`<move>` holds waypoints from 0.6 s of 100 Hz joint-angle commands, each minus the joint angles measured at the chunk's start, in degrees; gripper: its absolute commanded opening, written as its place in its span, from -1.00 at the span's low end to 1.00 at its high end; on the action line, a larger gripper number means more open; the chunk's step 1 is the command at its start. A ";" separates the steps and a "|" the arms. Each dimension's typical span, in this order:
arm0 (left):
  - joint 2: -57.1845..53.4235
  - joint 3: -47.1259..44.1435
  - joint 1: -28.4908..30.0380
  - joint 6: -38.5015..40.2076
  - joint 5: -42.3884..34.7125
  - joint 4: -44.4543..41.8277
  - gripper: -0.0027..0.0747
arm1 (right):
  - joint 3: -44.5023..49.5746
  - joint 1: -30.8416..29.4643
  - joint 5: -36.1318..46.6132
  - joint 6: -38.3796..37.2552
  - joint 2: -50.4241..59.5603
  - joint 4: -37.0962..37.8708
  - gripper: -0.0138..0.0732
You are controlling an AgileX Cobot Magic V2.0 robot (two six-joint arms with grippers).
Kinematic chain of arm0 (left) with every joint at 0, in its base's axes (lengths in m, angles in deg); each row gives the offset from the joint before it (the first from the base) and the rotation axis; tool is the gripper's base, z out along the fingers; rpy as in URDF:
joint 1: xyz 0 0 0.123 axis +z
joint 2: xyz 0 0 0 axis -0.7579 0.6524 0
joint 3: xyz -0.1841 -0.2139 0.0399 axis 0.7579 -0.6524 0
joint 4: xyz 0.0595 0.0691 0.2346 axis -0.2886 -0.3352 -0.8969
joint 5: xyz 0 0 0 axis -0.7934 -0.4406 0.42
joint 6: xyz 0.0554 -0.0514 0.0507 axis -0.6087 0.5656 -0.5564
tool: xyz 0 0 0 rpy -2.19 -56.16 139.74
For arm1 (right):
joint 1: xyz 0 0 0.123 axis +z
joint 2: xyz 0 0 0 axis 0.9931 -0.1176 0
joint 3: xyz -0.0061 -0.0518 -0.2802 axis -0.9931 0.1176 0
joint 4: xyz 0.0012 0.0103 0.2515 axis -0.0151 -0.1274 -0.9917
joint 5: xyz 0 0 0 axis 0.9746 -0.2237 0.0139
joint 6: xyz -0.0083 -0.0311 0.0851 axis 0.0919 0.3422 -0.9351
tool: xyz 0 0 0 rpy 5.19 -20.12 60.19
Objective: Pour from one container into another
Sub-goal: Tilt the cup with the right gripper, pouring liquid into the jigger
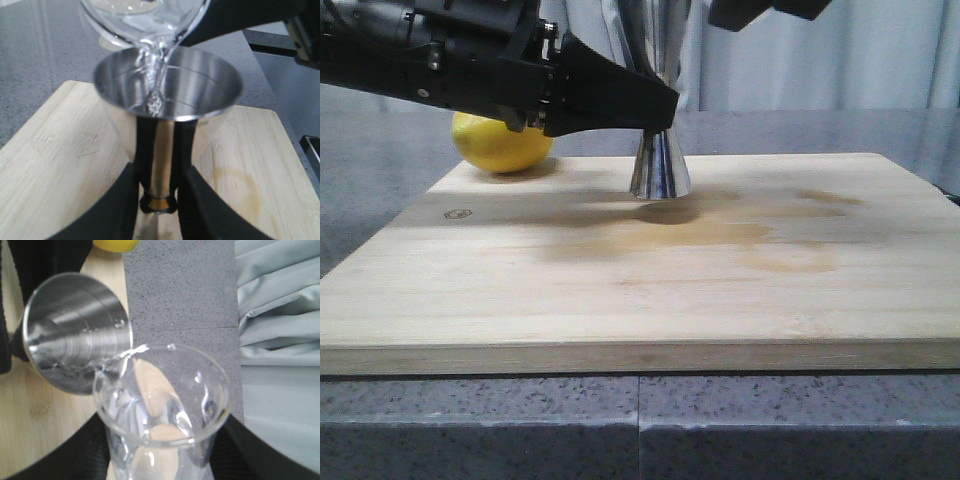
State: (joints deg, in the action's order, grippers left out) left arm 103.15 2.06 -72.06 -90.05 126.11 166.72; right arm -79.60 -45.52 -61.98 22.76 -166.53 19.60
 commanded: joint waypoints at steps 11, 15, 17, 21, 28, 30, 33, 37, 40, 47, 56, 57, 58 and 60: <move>-3.08 1.61 -0.04 -0.10 3.88 4.42 -0.53 | -2.23 -0.08 4.14 0.29 1.76 1.85 -0.11; -3.08 1.61 -0.04 -0.10 3.88 4.42 -0.53 | -2.23 -0.08 4.43 0.29 1.76 1.85 -0.11; -3.08 1.61 -0.04 -0.10 3.88 4.42 -0.53 | -2.23 -0.08 4.56 0.29 1.76 1.98 -0.11; -3.08 1.61 -0.04 -0.10 3.88 4.42 -0.53 | -2.23 -0.08 4.82 0.29 1.76 2.13 -0.11; -3.08 1.61 -0.04 -0.10 3.88 4.42 -0.53 | -2.36 -0.08 5.07 0.29 1.76 2.13 -0.11; -3.08 1.61 -0.04 -0.10 3.88 4.42 -0.53 | -2.45 -0.08 5.07 0.29 1.76 2.13 -0.11; -3.08 1.61 -0.04 -0.10 3.88 4.42 -0.53 | -2.73 -0.08 5.07 0.29 1.76 2.13 -0.11; -3.08 1.61 -0.04 -0.10 3.88 4.42 -0.53 | -2.82 -0.08 5.07 0.29 1.76 2.42 -0.11; -3.08 1.61 -0.04 -0.10 3.88 4.42 -0.53 | -2.97 -0.08 5.07 0.29 1.76 2.68 -0.11; -3.08 1.61 -0.04 -0.10 3.88 4.42 -0.53 | -3.48 -0.08 4.39 0.29 1.76 2.78 -0.11; -3.08 1.61 -0.04 -0.10 3.88 4.42 -0.53 | -3.74 -0.08 4.38 0.29 1.76 2.78 -0.11; -3.08 1.61 -0.04 -0.10 3.88 4.42 -0.53 | -3.74 -0.08 4.38 0.29 1.76 2.78 -0.11; -3.08 1.61 -0.04 -0.10 3.88 4.42 -0.53 | -3.74 -0.08 4.38 0.29 1.76 2.78 -0.11; -3.08 1.61 -0.04 -0.10 3.88 4.42 -0.53 | -3.74 -0.08 4.38 0.29 1.76 2.78 -0.11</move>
State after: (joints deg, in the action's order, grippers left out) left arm 103.15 2.06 -72.06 -90.05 126.11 166.72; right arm -80.94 -45.52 -60.73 22.76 -166.53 20.48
